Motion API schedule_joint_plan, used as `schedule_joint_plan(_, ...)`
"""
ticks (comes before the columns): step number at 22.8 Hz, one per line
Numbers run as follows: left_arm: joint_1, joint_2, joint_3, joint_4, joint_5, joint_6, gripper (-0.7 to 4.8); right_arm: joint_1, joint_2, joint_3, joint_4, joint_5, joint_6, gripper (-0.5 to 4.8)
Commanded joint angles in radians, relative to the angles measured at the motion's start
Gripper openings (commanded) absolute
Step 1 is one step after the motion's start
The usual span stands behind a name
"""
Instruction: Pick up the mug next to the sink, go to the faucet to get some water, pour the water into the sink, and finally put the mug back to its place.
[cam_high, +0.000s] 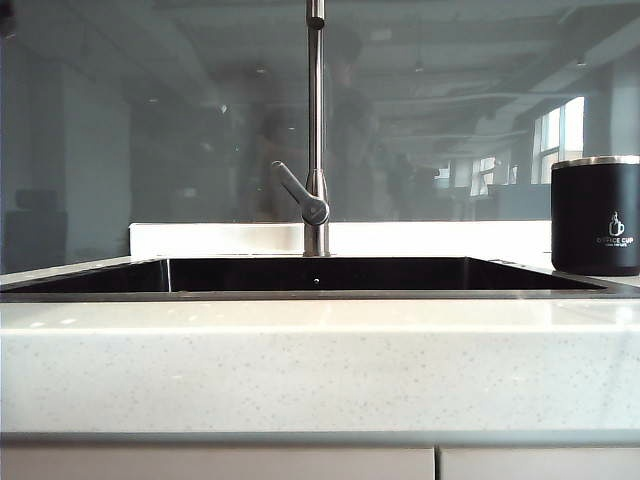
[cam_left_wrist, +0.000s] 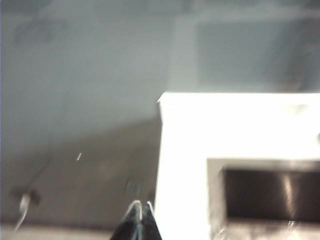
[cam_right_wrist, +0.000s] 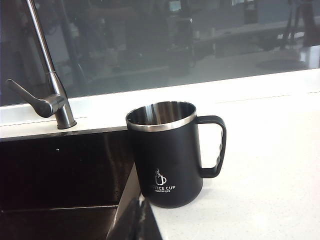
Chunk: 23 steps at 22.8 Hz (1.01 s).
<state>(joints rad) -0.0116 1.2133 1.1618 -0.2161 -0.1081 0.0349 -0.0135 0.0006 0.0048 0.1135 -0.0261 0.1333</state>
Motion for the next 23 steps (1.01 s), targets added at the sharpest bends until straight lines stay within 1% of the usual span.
schedule_joint_plan(1, 0.045, -0.108, -0.137, 0.021, 0.000, -0.029, -0.06, 0.000, -0.002, -0.003, 0.017, 0.005, -0.003, -0.05)
schedule_joint_plan(3, 0.074, -0.204, -0.257, 0.050, 0.023, -0.027, -0.06, 0.000, -0.002, -0.003, 0.017, 0.005, -0.003, -0.05)
schedule_joint_plan(4, 0.078, -0.232, -0.290, 0.055, 0.022, -0.027, -0.06, 0.000, -0.002, -0.003, 0.017, 0.005, -0.003, -0.06)
schedule_joint_plan(5, 0.089, -0.303, -0.367, 0.074, 0.021, -0.028, -0.06, 0.000, -0.002, -0.003, 0.017, 0.005, -0.003, -0.05)
schedule_joint_plan(6, 0.093, -0.335, -0.405, 0.090, 0.018, -0.028, -0.06, 0.000, -0.002, -0.003, 0.017, 0.005, -0.003, -0.05)
schedule_joint_plan(8, 0.110, -0.480, -0.583, 0.186, -0.005, -0.028, -0.06, 0.000, -0.002, -0.003, 0.017, 0.005, -0.003, -0.05)
schedule_joint_plan(10, 0.113, -0.566, -0.678, 0.245, -0.009, -0.028, -0.06, 0.000, -0.002, -0.003, 0.017, 0.005, -0.003, -0.06)
schedule_joint_plan(11, 0.113, -0.647, -0.760, 0.301, -0.012, -0.028, -0.06, 0.000, -0.002, -0.003, 0.016, 0.005, -0.003, -0.05)
schedule_joint_plan(13, 0.113, -0.743, -0.855, 0.356, -0.011, -0.028, -0.06, 0.000, -0.002, -0.003, 0.016, 0.005, -0.003, -0.05)
schedule_joint_plan(15, 0.113, -0.842, -0.941, 0.389, -0.009, -0.027, -0.06, 0.000, -0.002, -0.003, 0.016, 0.005, -0.003, -0.05)
schedule_joint_plan(19, 0.113, -1.019, -1.088, 0.392, 0.000, -0.029, -0.06, 0.000, -0.002, -0.003, 0.016, 0.005, -0.003, -0.05)
schedule_joint_plan(21, 0.113, -1.070, -1.135, 0.399, 0.000, -0.039, -0.06, 0.000, -0.002, -0.003, 0.016, 0.005, -0.003, -0.05)
schedule_joint_plan(23, 0.112, -1.117, -1.152, 0.370, 0.000, -0.048, -0.06, 0.000, -0.002, -0.003, 0.016, 0.005, -0.003, -0.05)
